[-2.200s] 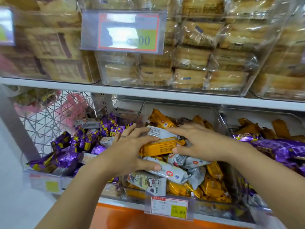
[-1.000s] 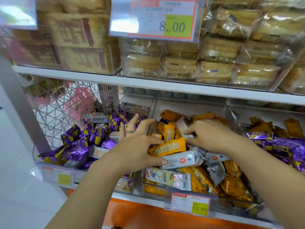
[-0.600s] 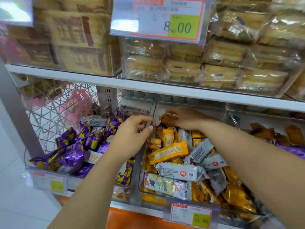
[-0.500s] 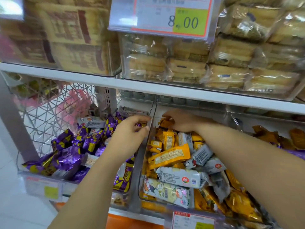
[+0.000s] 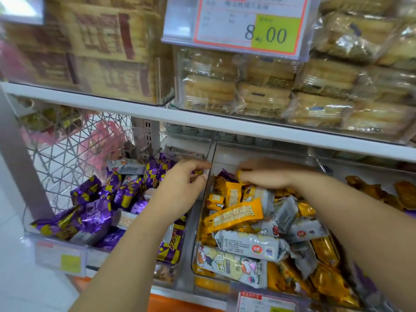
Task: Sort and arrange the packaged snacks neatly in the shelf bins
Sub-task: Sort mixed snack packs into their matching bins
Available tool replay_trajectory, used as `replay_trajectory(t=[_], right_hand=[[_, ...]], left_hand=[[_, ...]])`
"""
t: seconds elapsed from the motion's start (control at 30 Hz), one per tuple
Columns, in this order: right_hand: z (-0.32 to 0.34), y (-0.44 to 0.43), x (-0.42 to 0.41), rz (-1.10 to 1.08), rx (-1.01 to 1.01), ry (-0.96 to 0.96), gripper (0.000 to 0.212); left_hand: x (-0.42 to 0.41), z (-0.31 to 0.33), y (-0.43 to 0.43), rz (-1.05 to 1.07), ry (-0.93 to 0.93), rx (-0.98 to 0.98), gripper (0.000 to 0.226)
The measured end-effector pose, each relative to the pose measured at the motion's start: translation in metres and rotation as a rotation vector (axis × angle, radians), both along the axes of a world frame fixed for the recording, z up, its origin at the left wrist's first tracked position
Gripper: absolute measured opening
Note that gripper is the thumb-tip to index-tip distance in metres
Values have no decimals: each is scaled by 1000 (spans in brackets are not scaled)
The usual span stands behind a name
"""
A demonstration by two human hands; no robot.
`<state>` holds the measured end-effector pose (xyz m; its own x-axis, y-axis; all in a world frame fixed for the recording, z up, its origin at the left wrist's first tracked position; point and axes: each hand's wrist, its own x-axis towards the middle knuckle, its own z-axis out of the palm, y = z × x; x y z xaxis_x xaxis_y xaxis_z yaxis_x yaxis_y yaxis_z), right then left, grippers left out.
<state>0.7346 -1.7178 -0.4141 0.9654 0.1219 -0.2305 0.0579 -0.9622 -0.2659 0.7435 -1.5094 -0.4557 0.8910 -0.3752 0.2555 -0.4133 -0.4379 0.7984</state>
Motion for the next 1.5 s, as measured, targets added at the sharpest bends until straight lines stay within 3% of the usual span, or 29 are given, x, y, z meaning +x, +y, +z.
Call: replay_trajectory(t=[0.07, 0.23, 0.53, 0.73, 0.9, 0.97, 1.07, 1.27, 1.37, 1.5], right_hand=[[7, -3, -19, 49, -8, -28, 34], [26, -10, -77, 55, -17, -156, 6], [14, -4, -127, 157, 280, -344, 24], [-10, 19, -129, 187, 308, -316, 42], [-5, 23, -124, 168, 163, -259, 40], [10, 25, -124, 156, 147, -322, 35], [25, 20, -102, 37, 194, -420, 31], [-3, 1, 15, -34, 204, -275, 37], [-15, -2, 52, 47, 26, -176, 44], [-26, 6, 69, 169, -183, -94, 36]], left_hand=[[-1, 0, 0, 1, -12, 11, 28], [-4, 2, -1, 14, -17, 32, 28], [-11, 6, 0, 16, -20, 55, 30], [-10, 5, 0, 7, -17, 51, 29], [-13, 5, 2, -5, -25, 47, 29], [-13, 4, 3, -13, -27, 38, 29], [-10, 2, 3, -13, -2, 10, 28], [-2, -2, 1, 2, 16, -59, 24], [3, -6, 0, 4, 13, -63, 25], [12, -9, -2, 5, 29, -84, 24]])
